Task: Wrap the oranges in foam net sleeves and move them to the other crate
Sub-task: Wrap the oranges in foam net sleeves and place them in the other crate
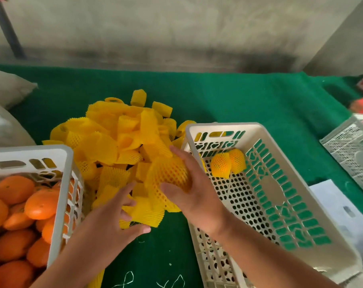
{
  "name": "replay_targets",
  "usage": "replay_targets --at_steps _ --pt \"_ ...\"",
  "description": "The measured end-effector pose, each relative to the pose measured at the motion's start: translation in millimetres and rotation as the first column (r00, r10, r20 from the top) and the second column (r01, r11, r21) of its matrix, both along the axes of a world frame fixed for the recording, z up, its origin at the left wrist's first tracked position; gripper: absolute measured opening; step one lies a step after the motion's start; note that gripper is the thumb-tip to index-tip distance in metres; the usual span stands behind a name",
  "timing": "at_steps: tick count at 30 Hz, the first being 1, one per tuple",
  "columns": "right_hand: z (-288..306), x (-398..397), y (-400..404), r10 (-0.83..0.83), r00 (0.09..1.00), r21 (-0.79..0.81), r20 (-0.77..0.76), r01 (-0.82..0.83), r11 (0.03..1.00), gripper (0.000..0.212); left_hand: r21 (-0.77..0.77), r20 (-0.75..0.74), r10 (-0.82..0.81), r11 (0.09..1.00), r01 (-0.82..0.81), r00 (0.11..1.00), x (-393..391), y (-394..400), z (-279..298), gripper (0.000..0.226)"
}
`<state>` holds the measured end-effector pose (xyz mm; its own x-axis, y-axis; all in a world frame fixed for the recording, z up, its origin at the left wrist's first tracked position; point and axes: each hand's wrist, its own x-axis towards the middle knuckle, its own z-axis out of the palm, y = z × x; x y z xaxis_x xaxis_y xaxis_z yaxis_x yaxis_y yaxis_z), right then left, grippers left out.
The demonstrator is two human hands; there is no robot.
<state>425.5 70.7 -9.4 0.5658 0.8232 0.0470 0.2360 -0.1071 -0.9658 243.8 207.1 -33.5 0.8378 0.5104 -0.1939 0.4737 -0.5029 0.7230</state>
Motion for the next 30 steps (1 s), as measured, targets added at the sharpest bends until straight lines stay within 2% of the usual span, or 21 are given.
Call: replay_targets --at_steps 3,5,7,9,11,14,16,19,26,30 --pt "16.7 37.5 -36.1 -0.197 0.976 0.023 0.091 0.196 0.98 0.076 0.018 -0.078 -0.066 0.998 0.068 0.995 -1.6 -0.5 -5.9 0.092" --pt "15.7 71.5 -55.1 -0.345 0.932 -0.06 0.113 0.353 0.934 0.075 0.023 -0.115 -0.098 0.995 0.101 0.989 -0.9 -0.4 -9.0 0.086" --pt "-0.5 105.6 -69.4 -0.423 0.894 -0.202 0.145 0.446 0.872 0.07 0.019 -0.138 -0.121 0.992 0.124 0.983 -0.1 1.4 -11.2 0.083" --pt "-26.3 133.3 -80.1 -0.411 0.889 -0.346 0.201 0.457 0.82 0.066 -0.006 -0.16 -0.135 0.991 0.136 0.978 2.7 4.0 -13.4 0.081" --pt "-56.3 150.1 -85.5 -0.356 0.909 -0.465 0.218 0.417 0.781 0.073 -0.019 -0.187 -0.15 0.989 0.149 0.971 6.9 6.5 -14.9 0.08" --pt "-100.7 162.0 -82.9 -0.244 0.905 -0.587 0.349 0.414 0.696 0.08 -0.017 -0.212 -0.176 0.984 0.177 0.961 10.6 10.1 -18.4 0.079" --pt "-122.0 166.2 -75.5 -0.229 0.892 -0.629 0.389 0.439 0.641 0.083 -0.015 -0.219 -0.184 0.983 0.185 0.958 11.0 11.9 -20.5 0.078" --pt "-140.2 171.0 -64.7 -0.255 0.886 -0.653 0.386 0.458 0.603 0.088 -0.029 -0.222 -0.192 0.981 0.19 0.956 12.1 15.8 -26.5 0.076" --pt "-149.1 179.0 -50.0 -0.169 0.89 -0.624 0.423 0.422 0.658 0.08 -0.078 -0.259 -0.184 0.983 0.169 0.948 17.7 23.2 -39.8 0.069" --pt "-149.1 183.2 -40.2 -0.183 0.843 -0.567 0.506 0.485 0.666 0.074 -0.116 -0.27 -0.171 0.983 0.144 0.948 19.3 23.2 -40.1 0.066"
